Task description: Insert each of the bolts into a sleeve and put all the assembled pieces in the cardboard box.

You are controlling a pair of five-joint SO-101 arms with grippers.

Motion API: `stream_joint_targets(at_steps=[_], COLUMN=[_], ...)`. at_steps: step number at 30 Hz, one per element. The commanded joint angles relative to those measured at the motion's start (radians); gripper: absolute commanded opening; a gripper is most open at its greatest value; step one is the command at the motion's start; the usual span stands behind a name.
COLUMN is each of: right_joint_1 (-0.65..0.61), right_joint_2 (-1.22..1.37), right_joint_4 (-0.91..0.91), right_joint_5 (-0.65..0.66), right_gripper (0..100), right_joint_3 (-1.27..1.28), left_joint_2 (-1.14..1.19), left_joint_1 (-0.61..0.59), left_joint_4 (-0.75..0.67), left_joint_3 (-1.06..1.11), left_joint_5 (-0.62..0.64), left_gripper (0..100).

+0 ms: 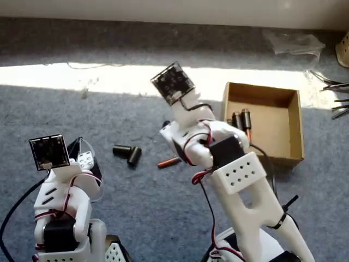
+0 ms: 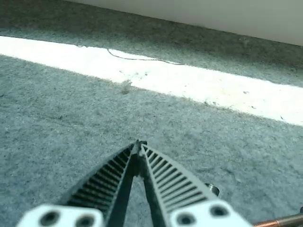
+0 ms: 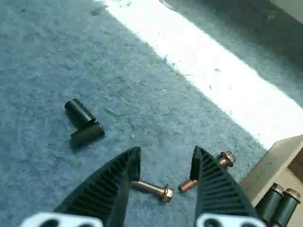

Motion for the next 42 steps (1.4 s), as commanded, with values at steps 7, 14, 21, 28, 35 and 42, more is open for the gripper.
stream_joint_targets(at_steps=[7, 14, 21, 28, 35, 42], right_joint_1=[-0.111, -0.113, -0.113, -0.113, -0.113, -0.171], right_joint_2=[-0.022, -0.022, -0.022, -0.008, 0.255, 0.579], right_joint_4=[-0.047, -0.119, -0.338, -0.321, -0.119, 0.117], right_joint_5=[0.245, 0.175, -0.072, -0.354, -0.356, -0.652], right_gripper=[15.9, 15.9, 15.9, 15.9, 15.9, 15.9], right_joint_3=[0.077, 0.113, 0.269, 0.283, -0.012, -0.404], left_joint_2=[0.001, 0.001, 0.001, 0.001, 0.002, 0.002], left_joint_1=[-0.174, -0.185, -0.185, -0.185, -0.185, -0.196], left_joint_4=[-0.002, -0.002, -0.002, -0.002, -0.011, -0.055], left_joint_3=[-0.056, -0.054, -0.054, -0.054, -0.01, 0.016], left_joint_5=[-0.003, -0.006, -0.008, -0.008, -0.008, -0.006], left_gripper=[1, 1, 1, 1, 1, 1])
